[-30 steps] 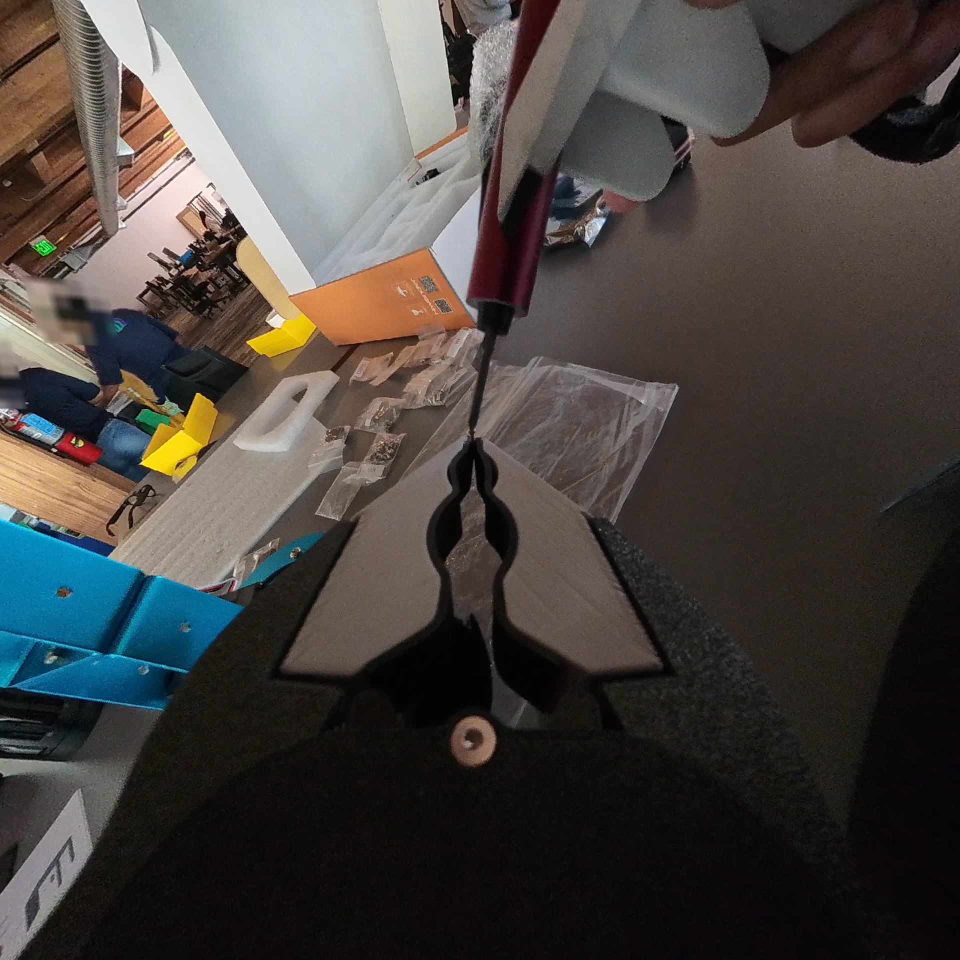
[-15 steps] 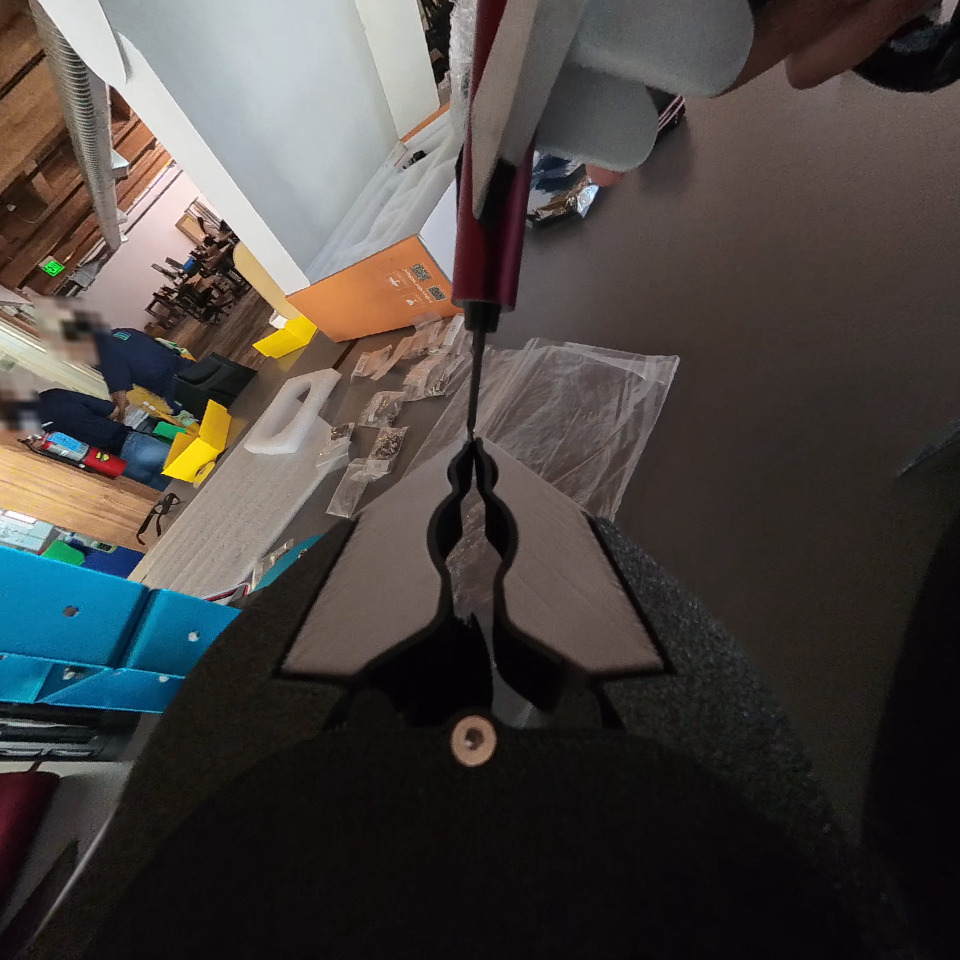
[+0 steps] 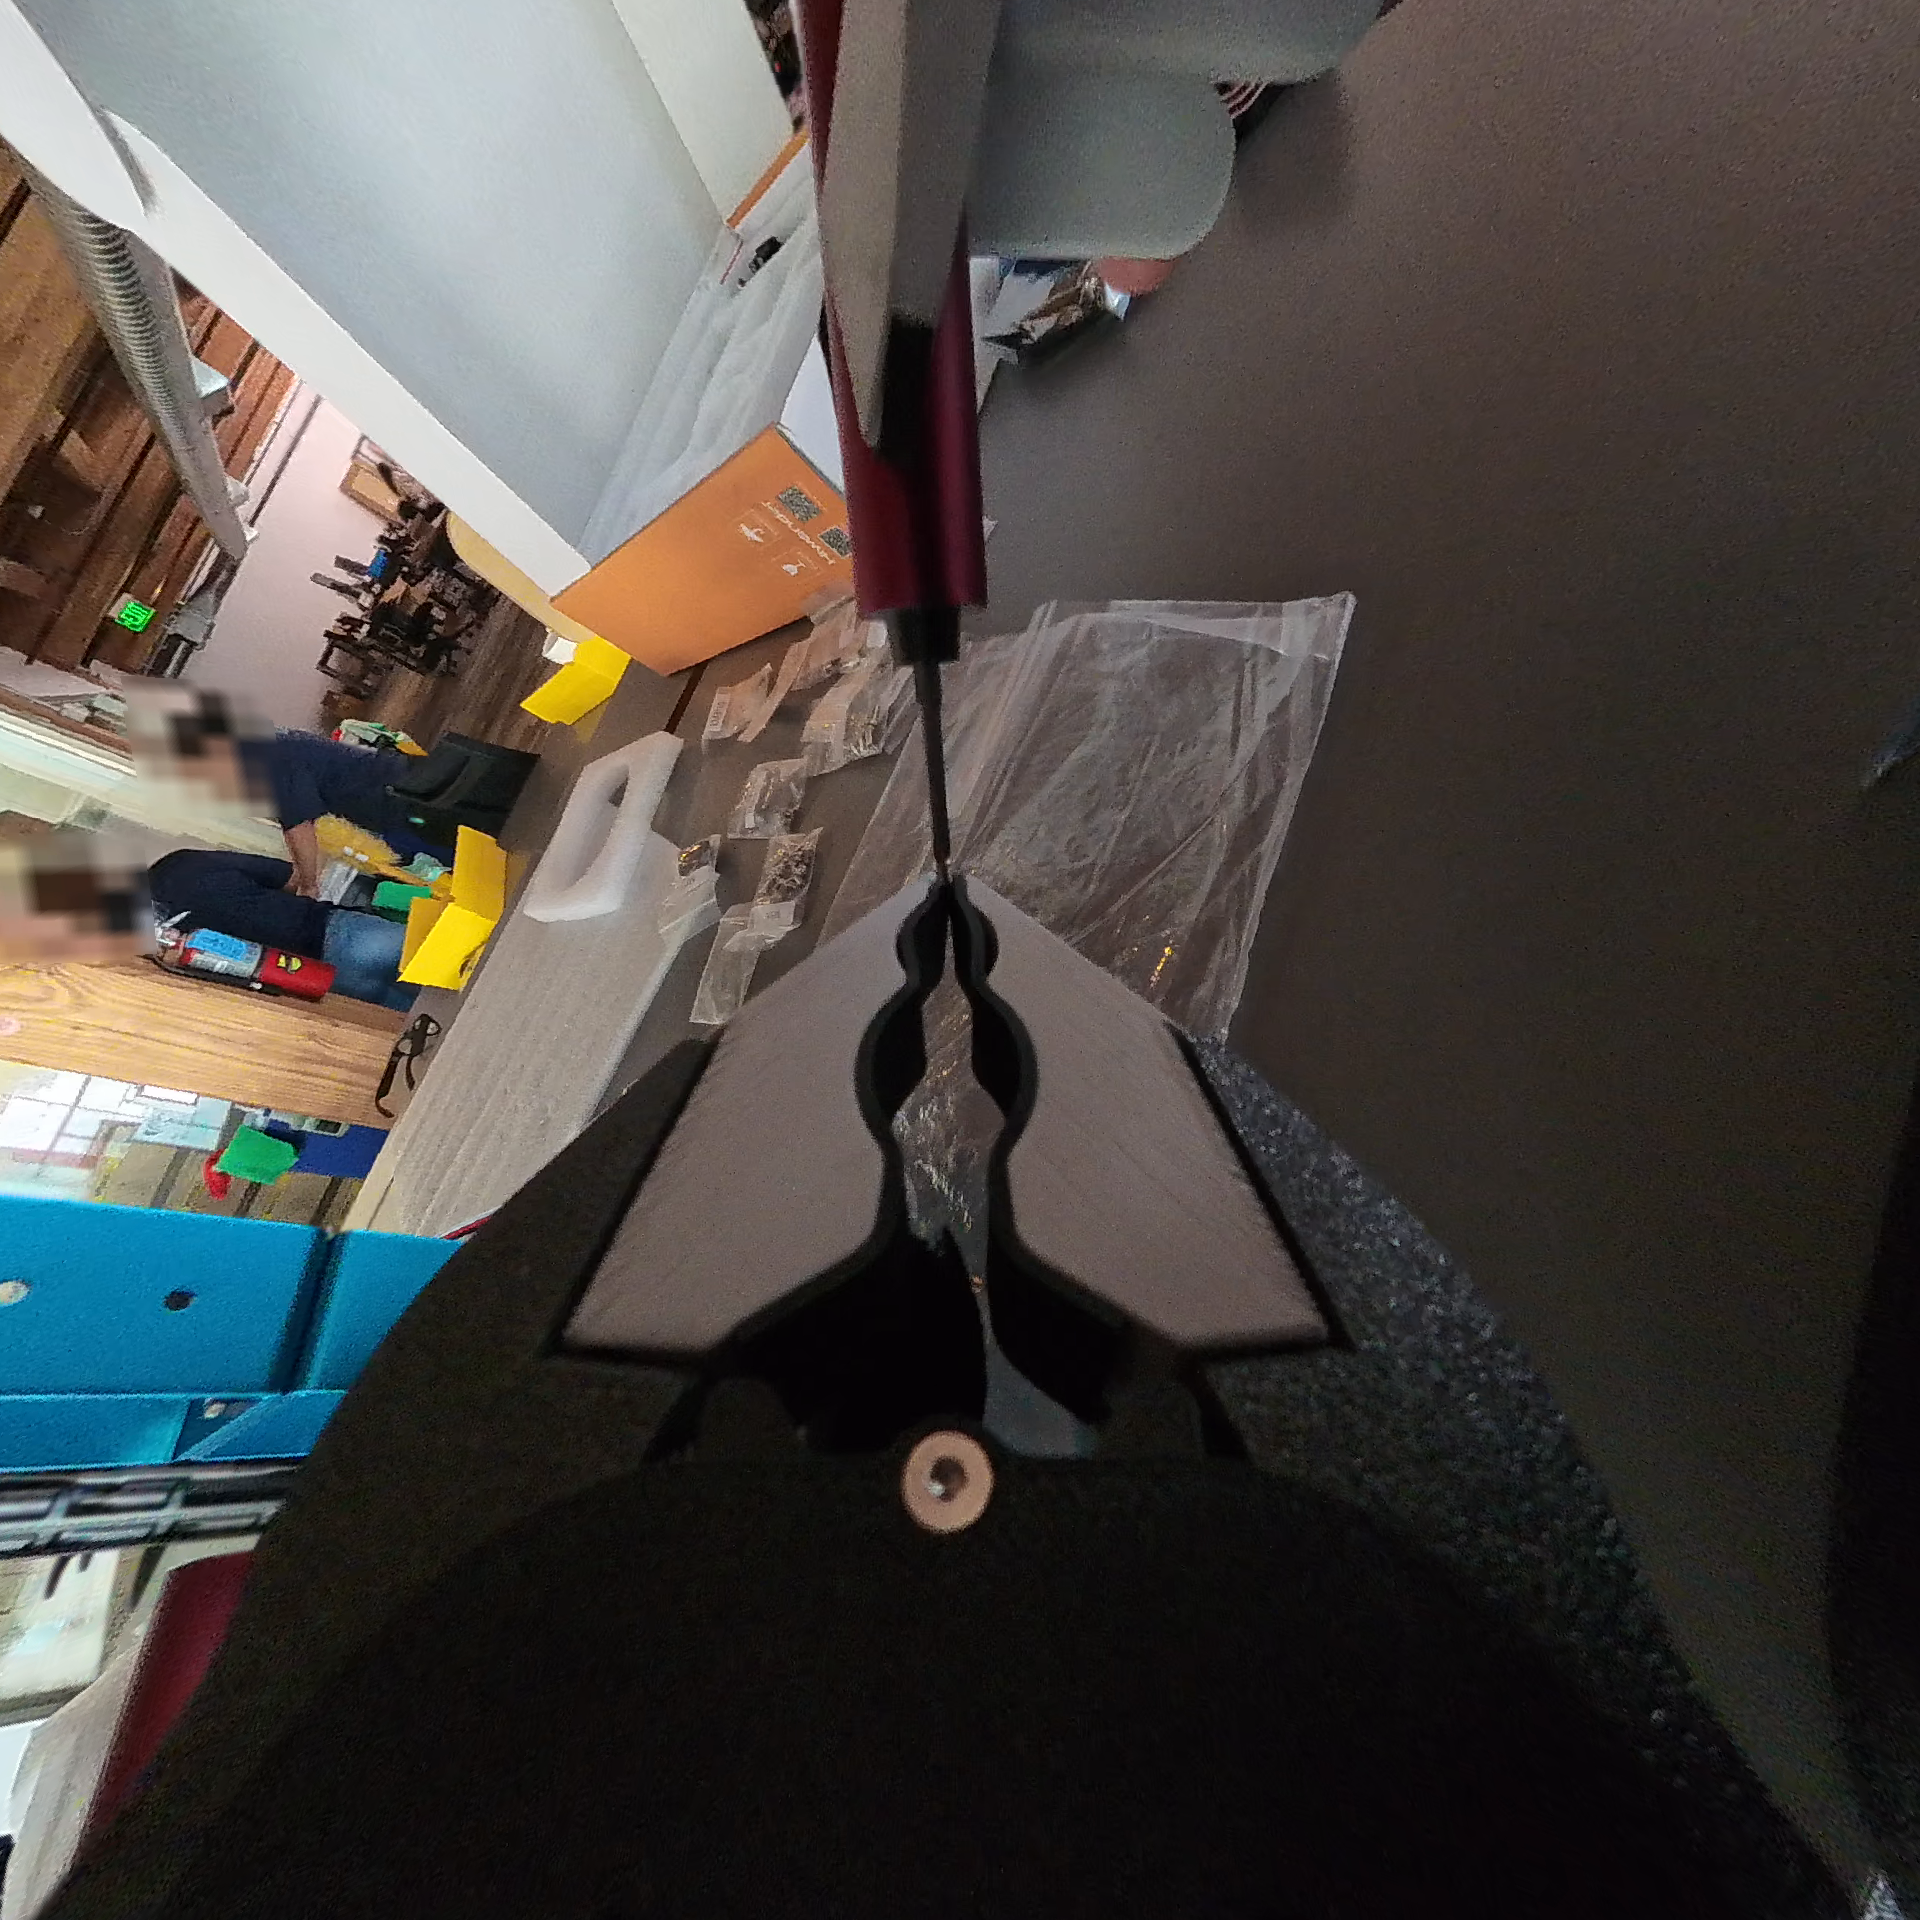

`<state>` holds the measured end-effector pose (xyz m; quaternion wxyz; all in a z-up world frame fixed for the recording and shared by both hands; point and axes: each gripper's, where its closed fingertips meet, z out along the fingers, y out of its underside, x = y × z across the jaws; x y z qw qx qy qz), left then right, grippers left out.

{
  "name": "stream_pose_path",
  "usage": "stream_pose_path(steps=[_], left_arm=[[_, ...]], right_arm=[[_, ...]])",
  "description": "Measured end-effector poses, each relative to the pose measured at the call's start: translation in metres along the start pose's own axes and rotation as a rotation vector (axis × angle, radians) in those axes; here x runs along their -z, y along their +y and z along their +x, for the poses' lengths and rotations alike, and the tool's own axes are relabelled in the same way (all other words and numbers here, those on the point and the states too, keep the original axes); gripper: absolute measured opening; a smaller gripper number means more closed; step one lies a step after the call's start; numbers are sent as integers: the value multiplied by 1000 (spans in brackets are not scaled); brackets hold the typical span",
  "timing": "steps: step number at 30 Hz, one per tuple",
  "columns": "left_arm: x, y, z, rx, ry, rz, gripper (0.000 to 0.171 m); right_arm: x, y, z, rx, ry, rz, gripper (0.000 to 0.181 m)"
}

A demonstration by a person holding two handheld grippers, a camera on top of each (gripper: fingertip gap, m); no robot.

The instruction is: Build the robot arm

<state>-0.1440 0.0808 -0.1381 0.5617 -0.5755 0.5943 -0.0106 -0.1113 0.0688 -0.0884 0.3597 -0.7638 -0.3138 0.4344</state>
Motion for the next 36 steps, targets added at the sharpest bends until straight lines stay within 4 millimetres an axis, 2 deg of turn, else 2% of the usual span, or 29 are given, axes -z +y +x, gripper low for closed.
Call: stream_pose_path(steps=[7, 20, 27, 32, 36], left_arm=[[0, -1, 2, 65, 6, 7, 0], [0, -3, 0, 63, -3, 13, 3], [0, 6, -3, 88, -19, -18, 4], [15, 22, -21, 319, -52, -34, 7], [51, 29, -51, 638, -108, 19, 12]], right_arm=[[2, 2, 1, -54, -34, 20, 23], [6, 2, 1, -72, -45, 39, 23], [10, -4, -1, -57, -41, 71, 23], [19, -27, -9, 18, -42, 177, 23], [23, -45, -18, 96, -46, 259, 24]])
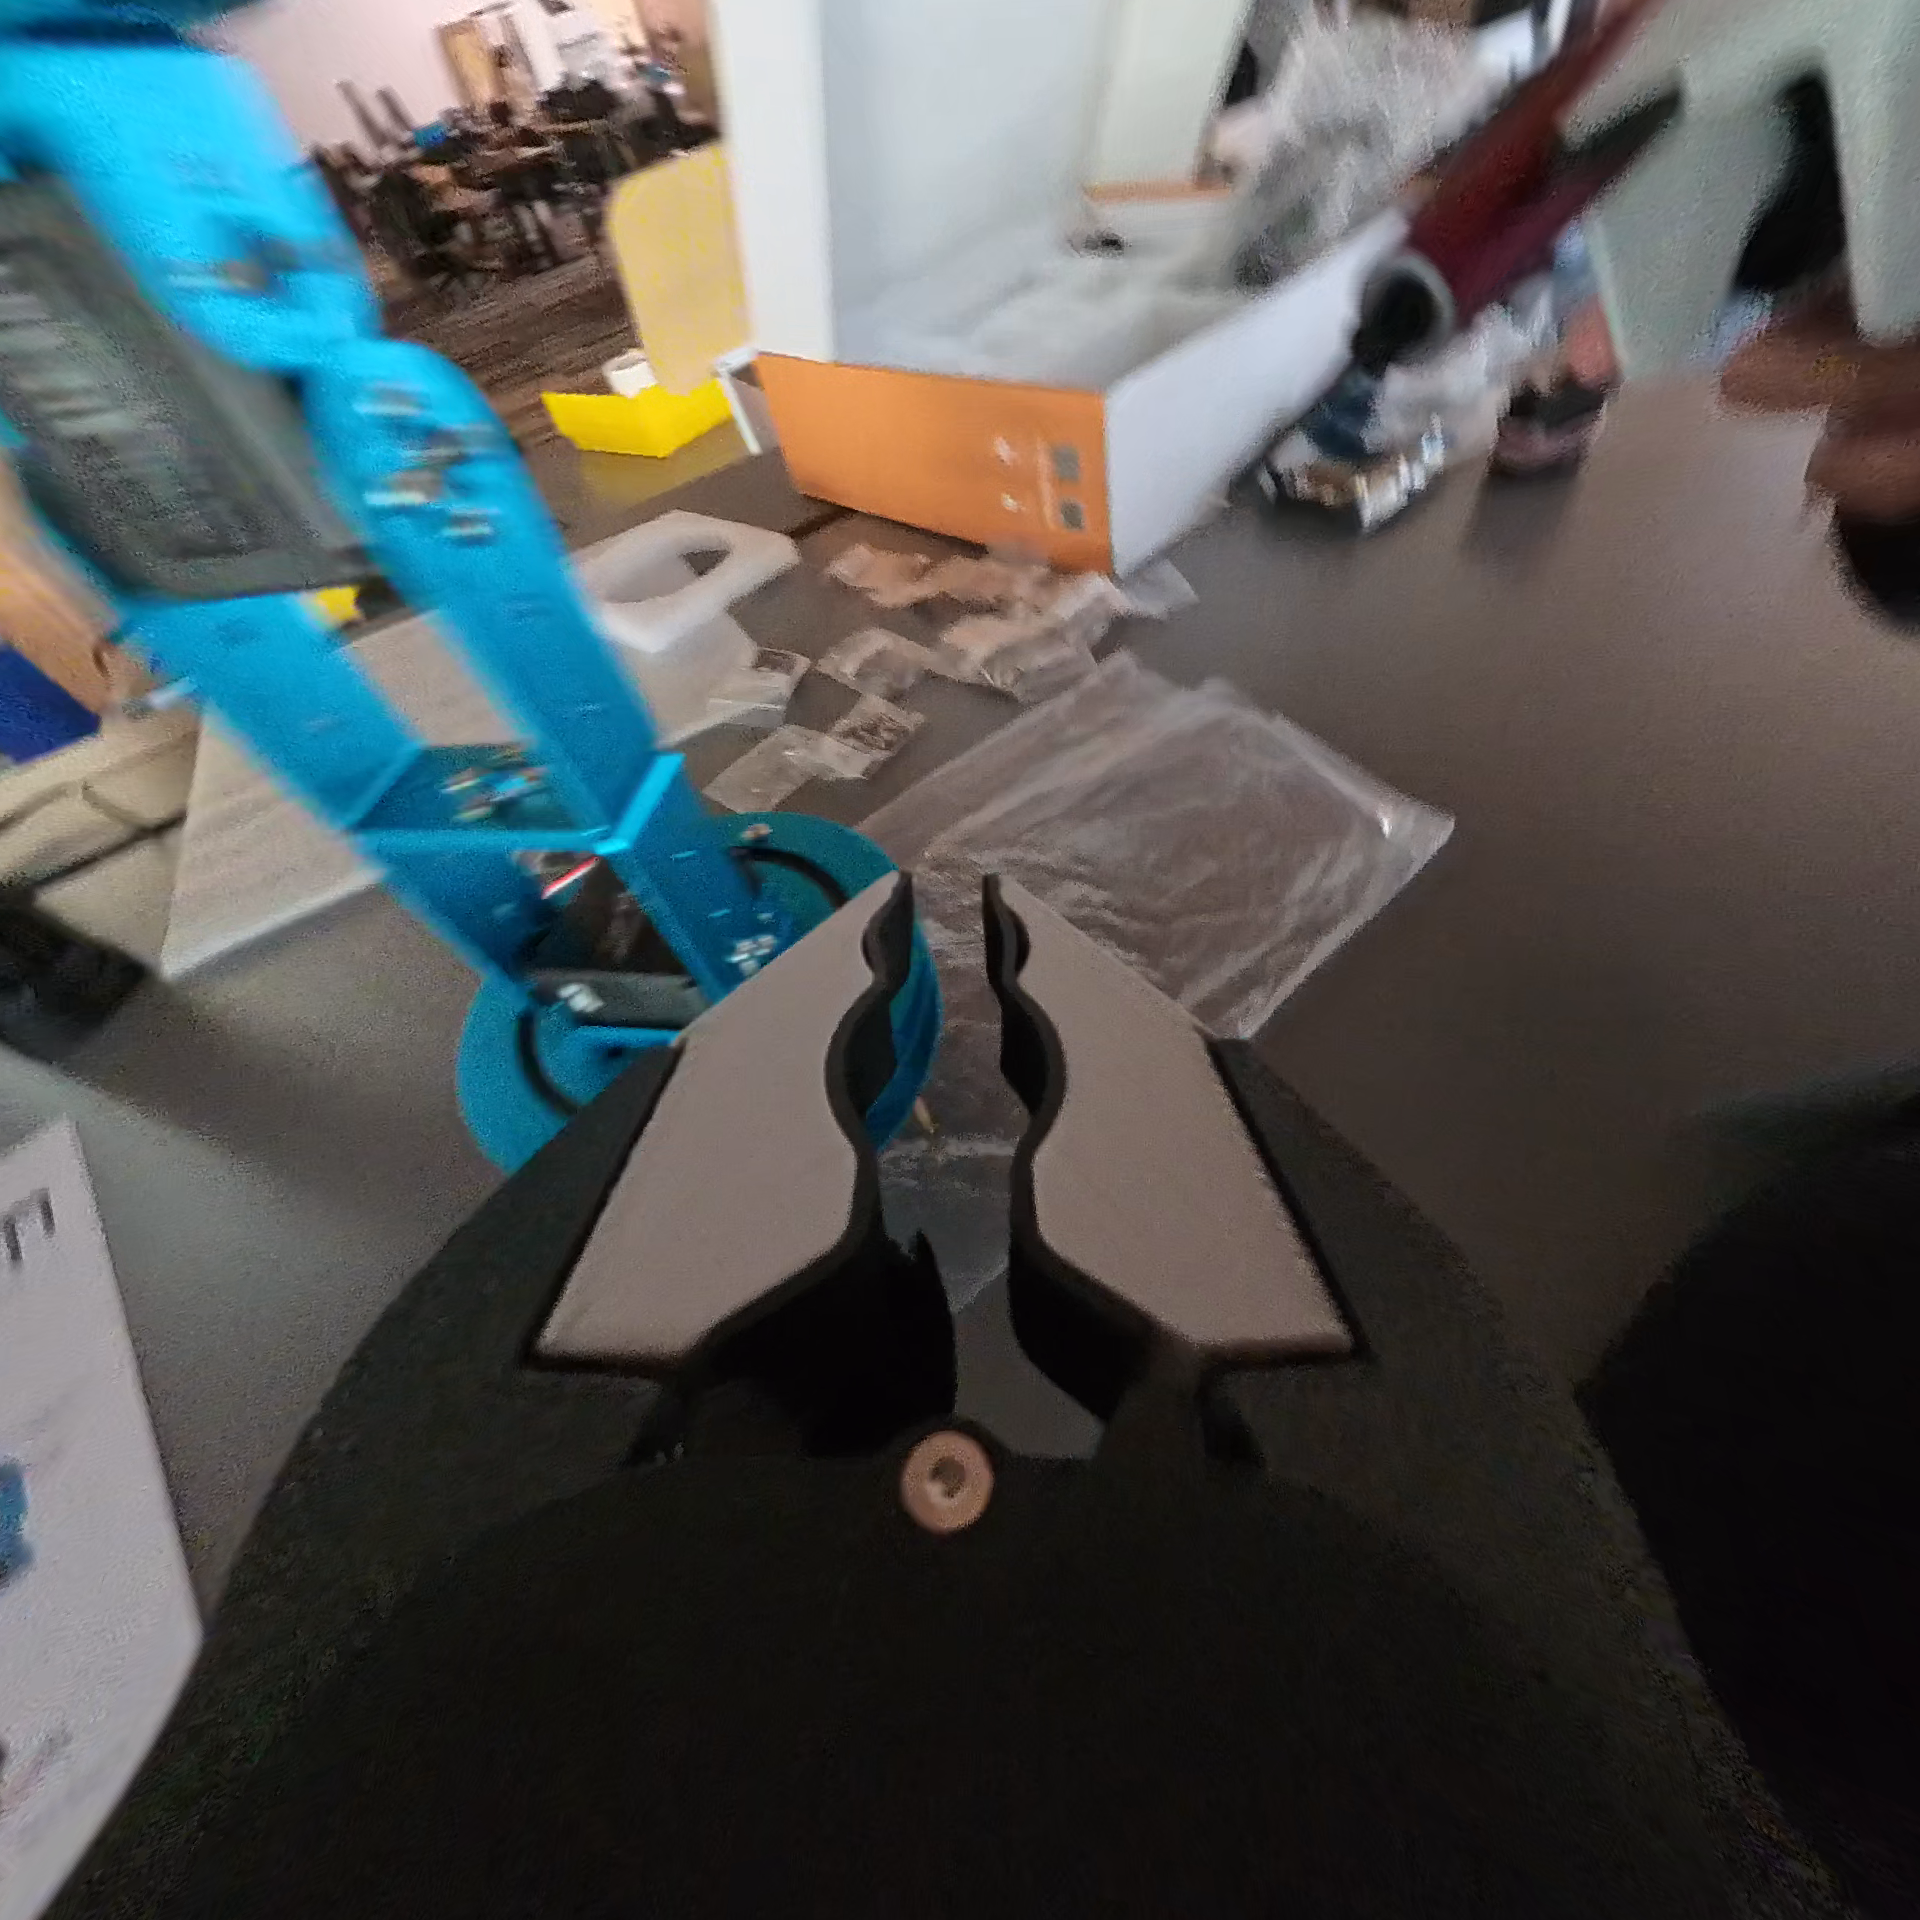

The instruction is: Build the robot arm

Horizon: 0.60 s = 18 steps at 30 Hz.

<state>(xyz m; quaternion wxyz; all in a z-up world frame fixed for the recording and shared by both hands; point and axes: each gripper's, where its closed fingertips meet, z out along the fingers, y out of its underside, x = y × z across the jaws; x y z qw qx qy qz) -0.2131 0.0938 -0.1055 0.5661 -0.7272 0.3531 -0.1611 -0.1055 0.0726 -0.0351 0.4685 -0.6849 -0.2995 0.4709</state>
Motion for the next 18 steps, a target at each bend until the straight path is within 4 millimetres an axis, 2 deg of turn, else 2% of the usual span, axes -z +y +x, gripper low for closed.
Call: stream_pose_path(steps=[4, 6, 8, 12, 15, 18], left_arm=[[46, -29, -51, 281, -71, 135, 26], [64, -40, -75, 353, -88, 187, 44], [72, -52, -92, 353, -83, 232, 66], [64, -78, -107, 270, -14, 273, 92], [49, -97, -102, 208, 88, 315, 97], [32, -102, -96, 141, 118, 304, 103]], right_arm=[[-6, -23, -9, 83, -6, 88, 22], [-12, -36, -17, 123, -8, 141, 22], [-19, -47, -24, 152, 2, 197, 23], [-30, -65, -40, 172, 51, 365, 22], [-36, -71, -49, 176, 80, 487, 22], [-40, -71, -54, 191, 103, 565, 22]])
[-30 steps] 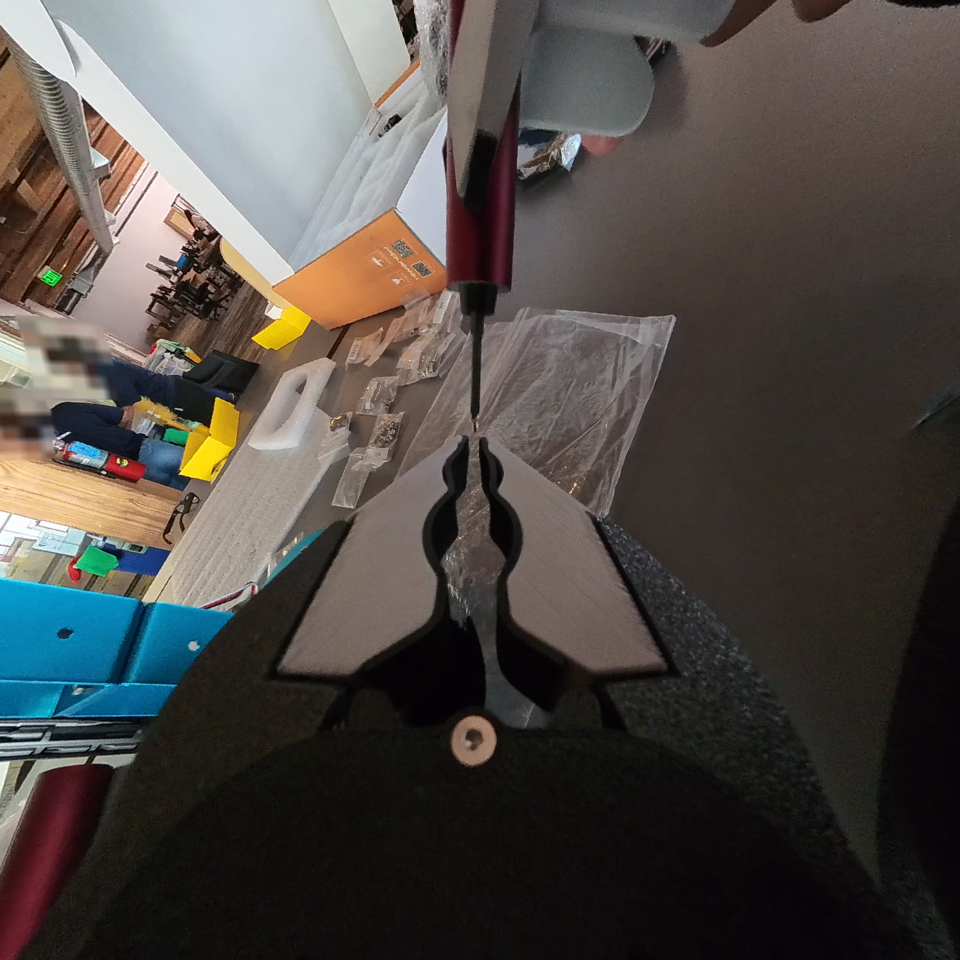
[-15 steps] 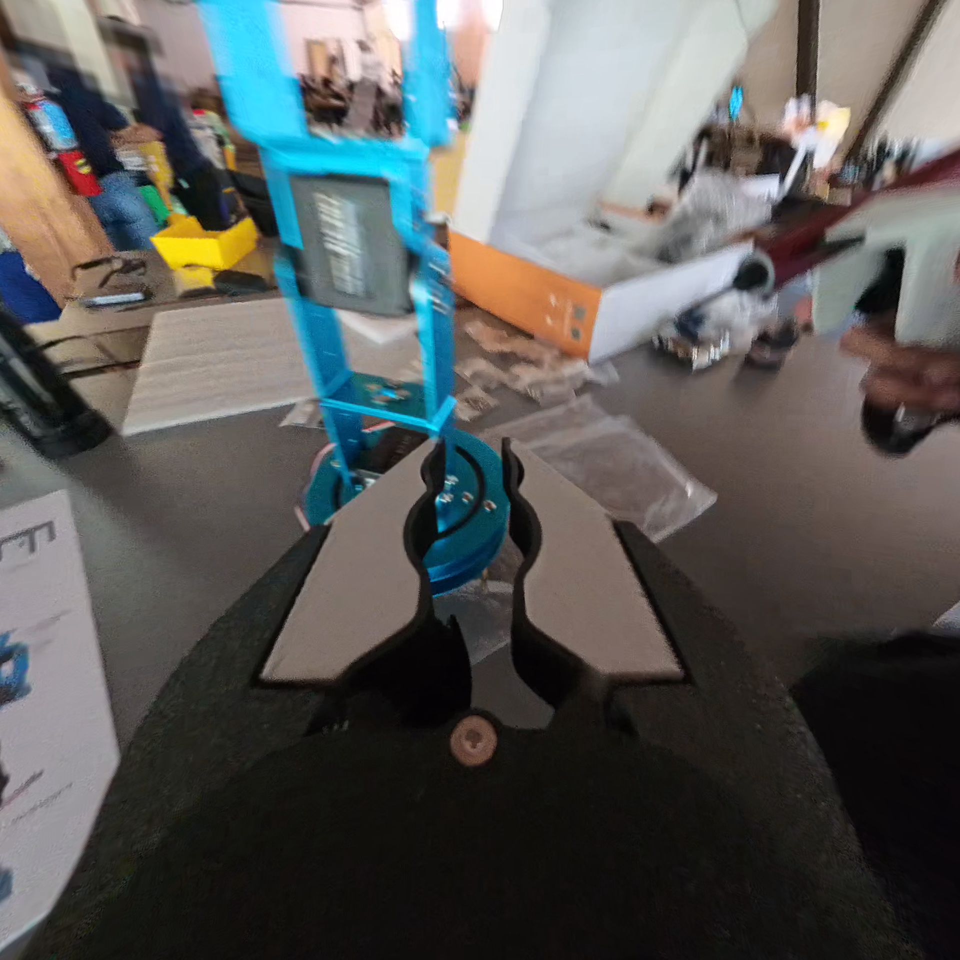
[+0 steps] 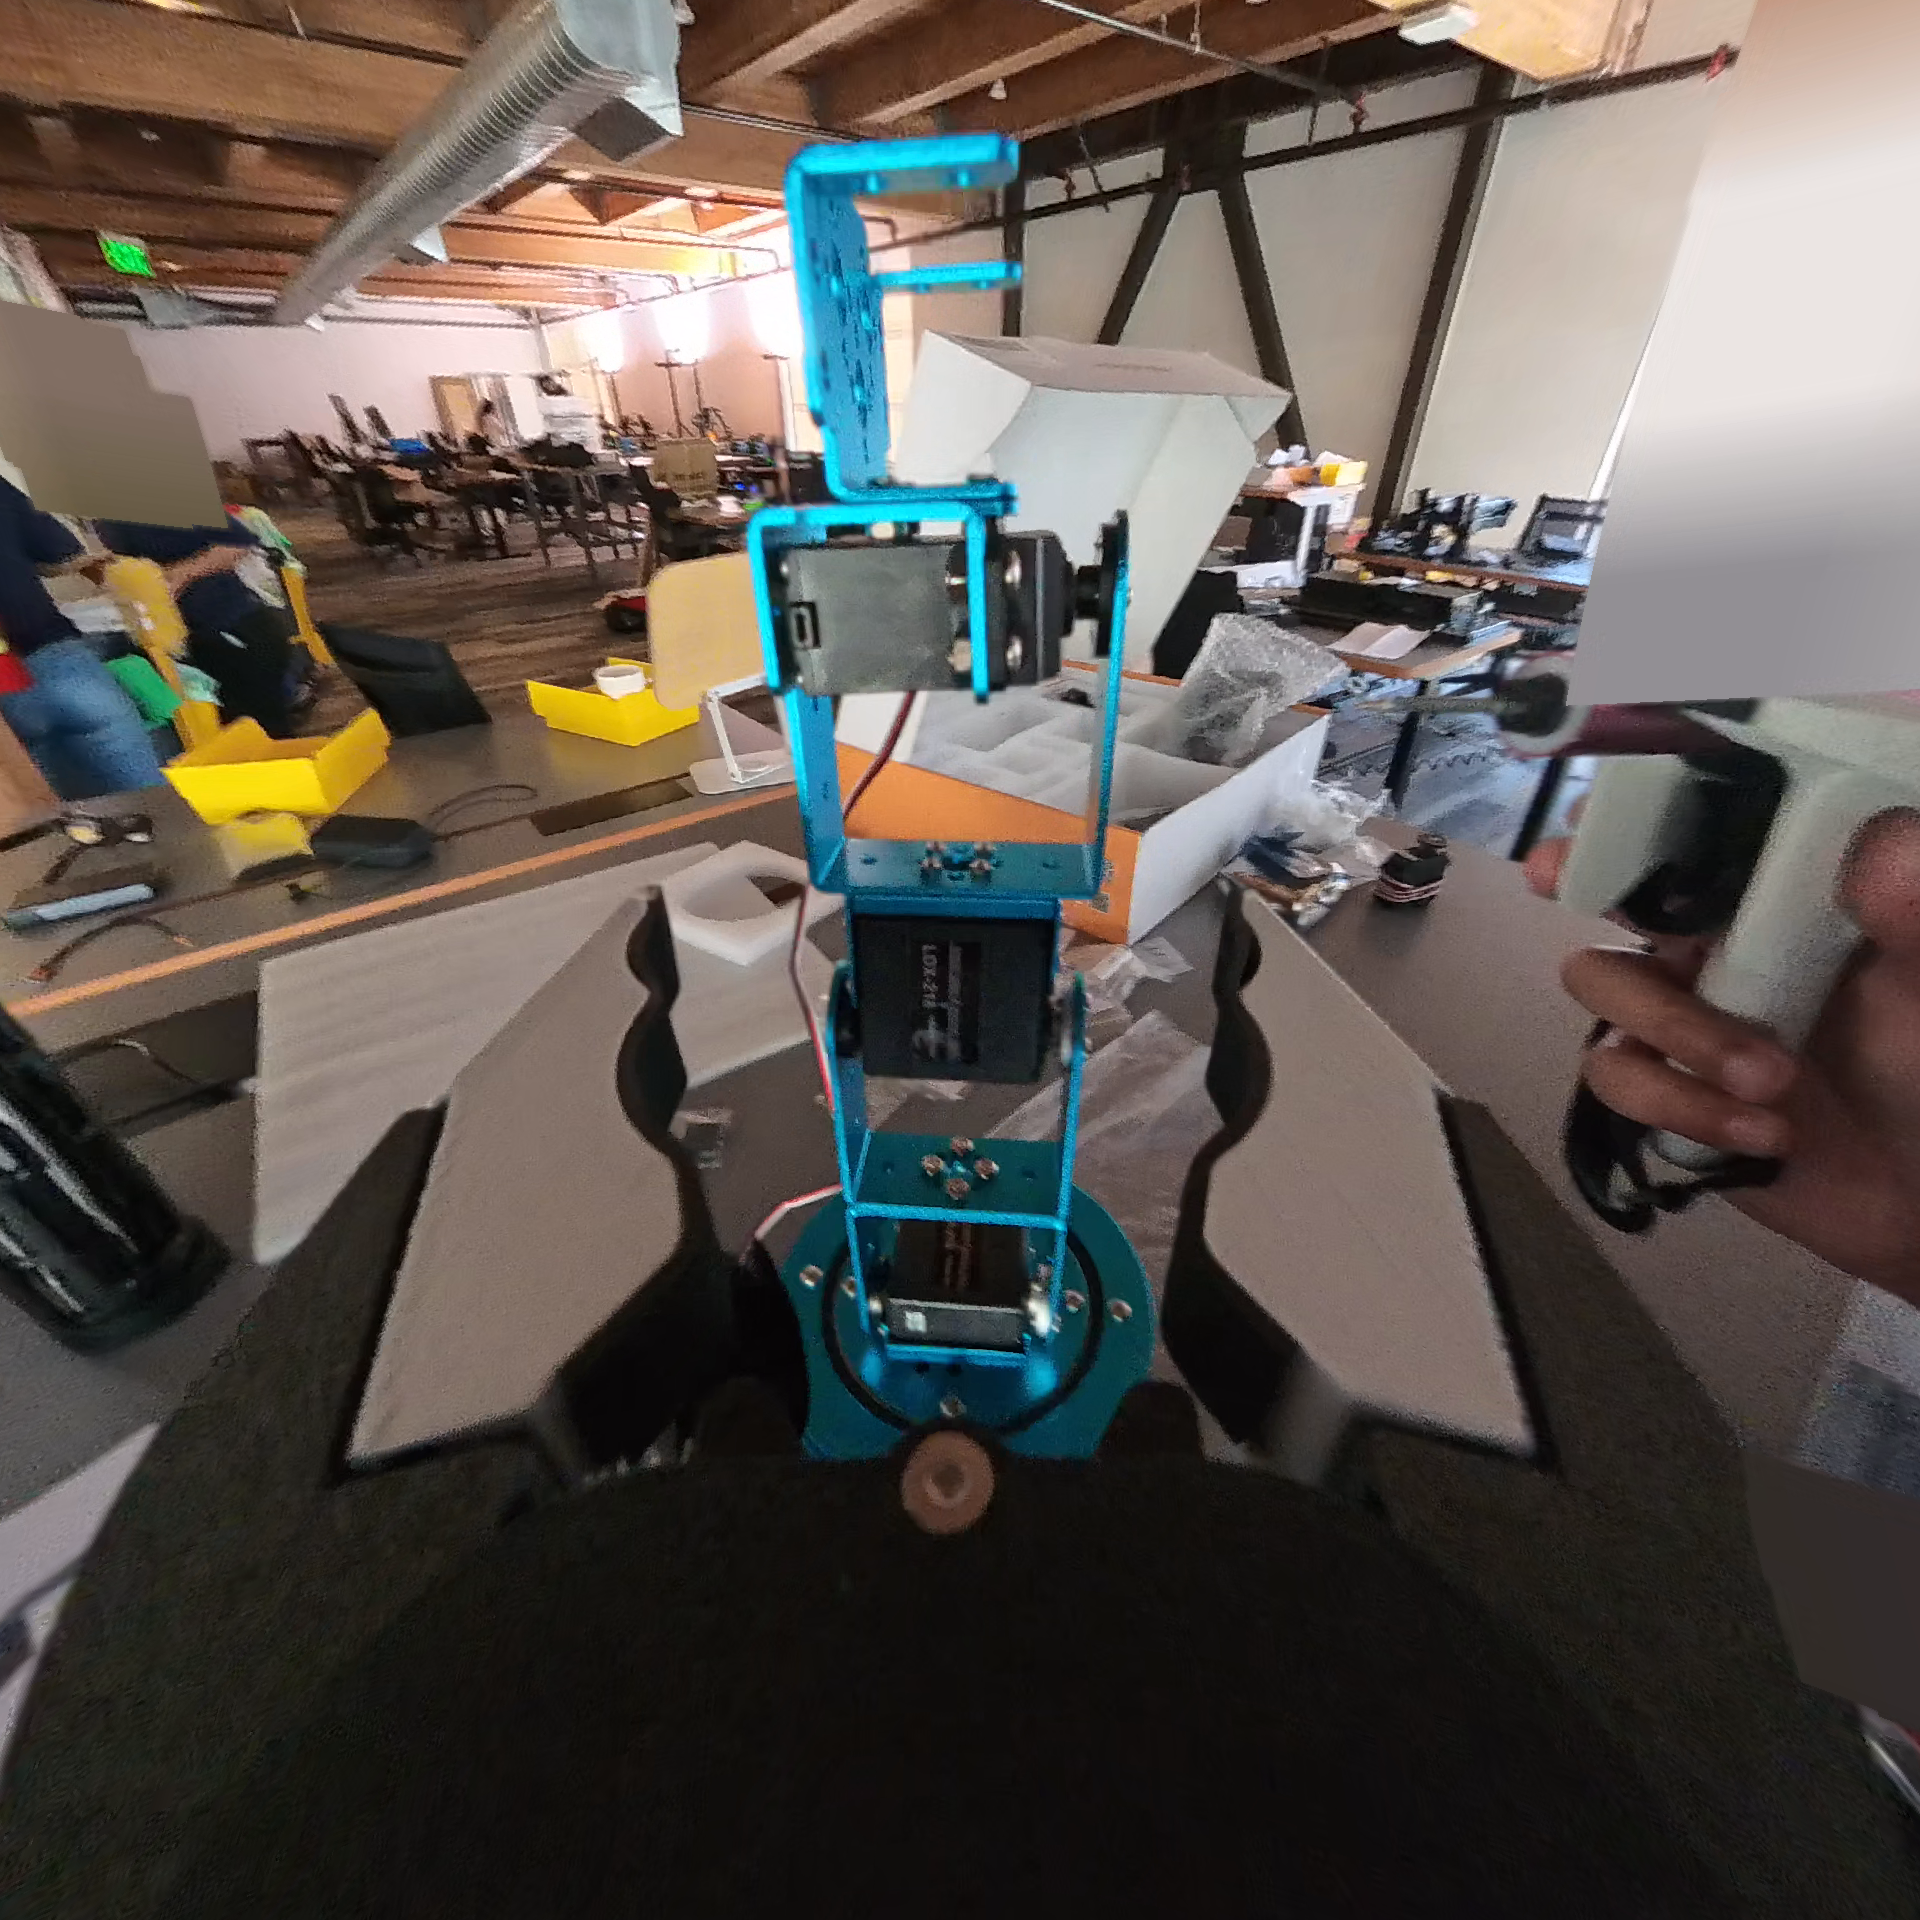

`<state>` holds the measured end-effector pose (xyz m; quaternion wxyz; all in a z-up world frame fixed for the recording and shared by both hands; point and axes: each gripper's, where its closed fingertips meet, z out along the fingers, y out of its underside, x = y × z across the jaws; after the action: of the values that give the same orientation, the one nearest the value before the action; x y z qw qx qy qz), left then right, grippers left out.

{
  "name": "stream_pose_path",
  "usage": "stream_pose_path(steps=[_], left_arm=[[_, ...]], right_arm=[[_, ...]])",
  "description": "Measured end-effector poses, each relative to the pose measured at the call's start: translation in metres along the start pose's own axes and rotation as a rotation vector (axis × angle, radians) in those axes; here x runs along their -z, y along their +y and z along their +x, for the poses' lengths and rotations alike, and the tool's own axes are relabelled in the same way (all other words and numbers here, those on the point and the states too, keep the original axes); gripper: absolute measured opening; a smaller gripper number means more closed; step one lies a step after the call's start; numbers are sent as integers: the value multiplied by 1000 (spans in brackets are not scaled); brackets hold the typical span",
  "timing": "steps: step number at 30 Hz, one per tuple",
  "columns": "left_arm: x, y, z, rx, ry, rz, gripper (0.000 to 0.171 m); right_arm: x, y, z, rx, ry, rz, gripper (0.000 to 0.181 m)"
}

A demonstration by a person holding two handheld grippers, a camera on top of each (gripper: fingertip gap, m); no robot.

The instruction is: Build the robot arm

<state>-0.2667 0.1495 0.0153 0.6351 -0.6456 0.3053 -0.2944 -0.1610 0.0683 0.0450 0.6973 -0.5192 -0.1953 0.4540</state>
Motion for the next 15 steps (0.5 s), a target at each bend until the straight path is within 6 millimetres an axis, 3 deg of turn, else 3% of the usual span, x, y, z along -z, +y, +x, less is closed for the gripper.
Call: stream_pose_path(steps=[6, 12, 15], left_arm=[[-18, 0, -3, -39, -45, 43, 102], [-17, -16, -3, 47, -72, 143, 88], [-17, -20, -5, -2, -108, 147, 85]], right_arm=[[-6, 4, -3, 30, 13, 58, 22], [-13, 3, 7, 20, -4, 118, 22], [-19, 1, 7, 5, -38, 150, 22]])
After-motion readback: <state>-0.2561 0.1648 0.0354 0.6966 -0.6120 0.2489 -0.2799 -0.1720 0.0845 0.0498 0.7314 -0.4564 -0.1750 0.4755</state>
